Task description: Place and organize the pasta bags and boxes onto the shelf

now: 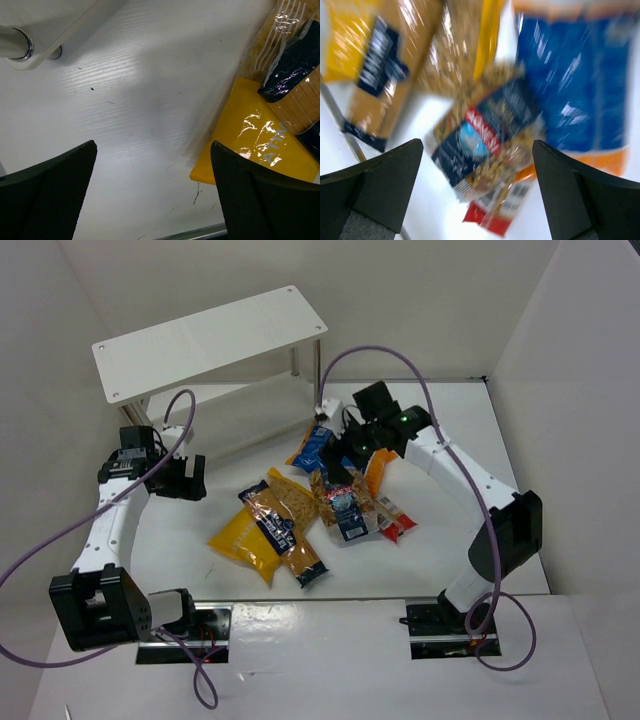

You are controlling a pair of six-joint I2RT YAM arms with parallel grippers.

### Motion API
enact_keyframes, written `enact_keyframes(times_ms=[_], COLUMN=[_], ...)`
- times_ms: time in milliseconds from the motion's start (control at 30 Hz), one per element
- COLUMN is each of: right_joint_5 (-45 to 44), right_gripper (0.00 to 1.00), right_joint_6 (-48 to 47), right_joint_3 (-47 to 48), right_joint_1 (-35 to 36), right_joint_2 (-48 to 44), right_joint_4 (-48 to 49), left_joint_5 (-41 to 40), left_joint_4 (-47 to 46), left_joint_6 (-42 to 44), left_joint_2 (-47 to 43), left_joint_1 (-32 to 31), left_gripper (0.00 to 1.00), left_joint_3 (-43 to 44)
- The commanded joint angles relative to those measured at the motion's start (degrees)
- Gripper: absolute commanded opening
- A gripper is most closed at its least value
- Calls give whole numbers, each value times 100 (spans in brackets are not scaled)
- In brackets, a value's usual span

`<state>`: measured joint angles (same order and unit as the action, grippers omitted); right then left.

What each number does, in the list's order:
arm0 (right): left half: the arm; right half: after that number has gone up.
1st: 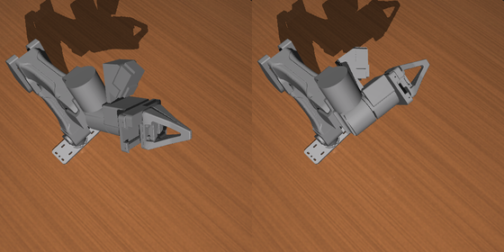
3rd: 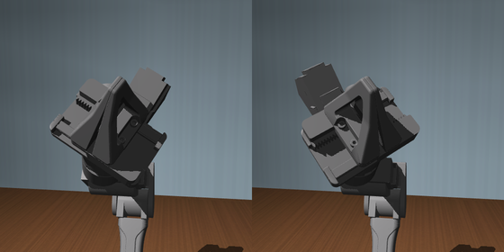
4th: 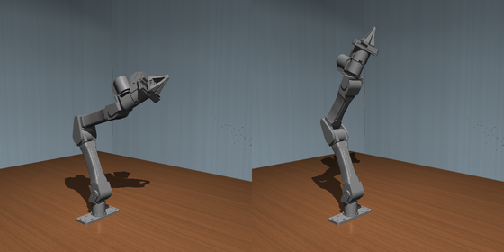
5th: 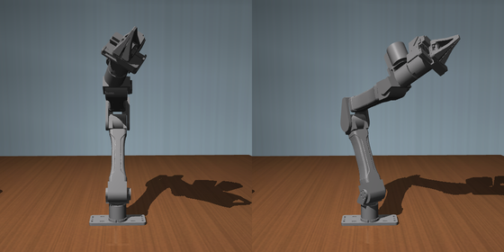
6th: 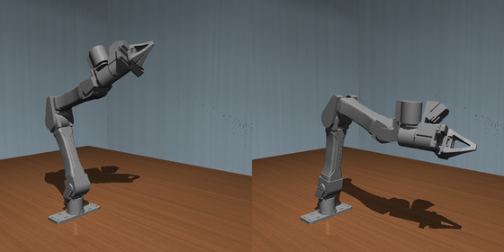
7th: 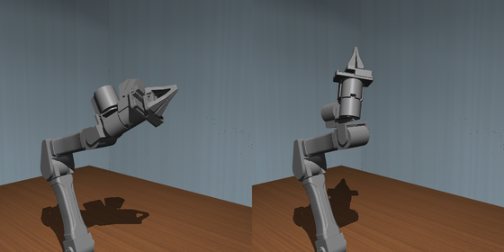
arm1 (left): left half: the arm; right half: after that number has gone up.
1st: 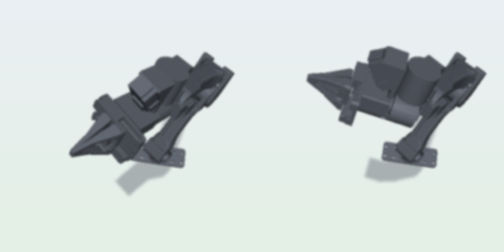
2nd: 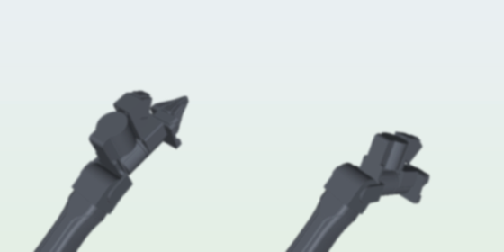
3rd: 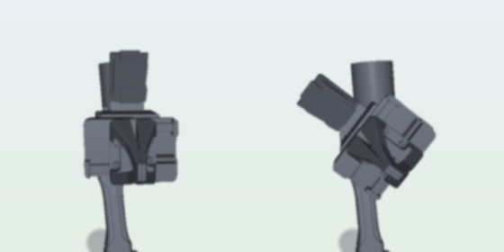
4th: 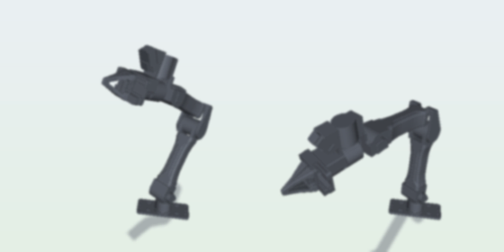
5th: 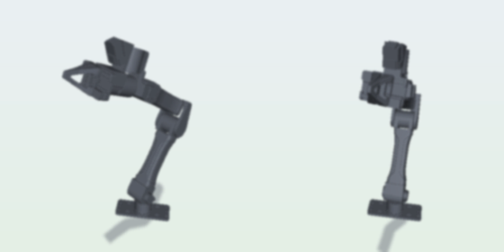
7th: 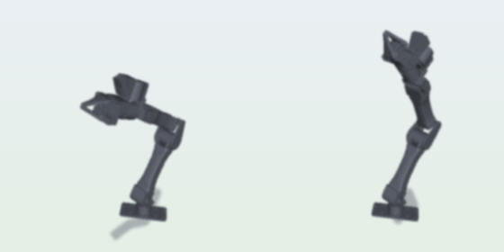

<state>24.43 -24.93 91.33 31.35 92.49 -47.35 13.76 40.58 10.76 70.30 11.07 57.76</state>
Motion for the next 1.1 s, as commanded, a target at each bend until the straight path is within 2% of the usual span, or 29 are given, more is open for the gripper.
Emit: enact_keyframes(times_ms=[0,133,300,633,1067], right_joint_5=[-648,-702,-396,897,704], right_gripper=[99,100,100,100,100], right_joint_6=[198,392,673,884,937], right_joint_3=[-843,-1844,-2434,-2664,-2927], right_joint_1=[20,-366,-841,-1017,-1237], right_joint_2=[-291,-626,-750,-188,85], right_joint_4=[313,701,1087,1474,2028], left_joint_5=[49,-83,-189,-242,-242], left_joint_4=[-147,-199,-314,-314,-314], left_joint_6=[128,75,22,22,22], left_joint_2=[-148,-271,-324,-324,-219], left_joint_1=[-78,-79,-79,-79,-26], left_gripper=[100,100,100,100,100], left_joint_3=[122,69,16,16,16])
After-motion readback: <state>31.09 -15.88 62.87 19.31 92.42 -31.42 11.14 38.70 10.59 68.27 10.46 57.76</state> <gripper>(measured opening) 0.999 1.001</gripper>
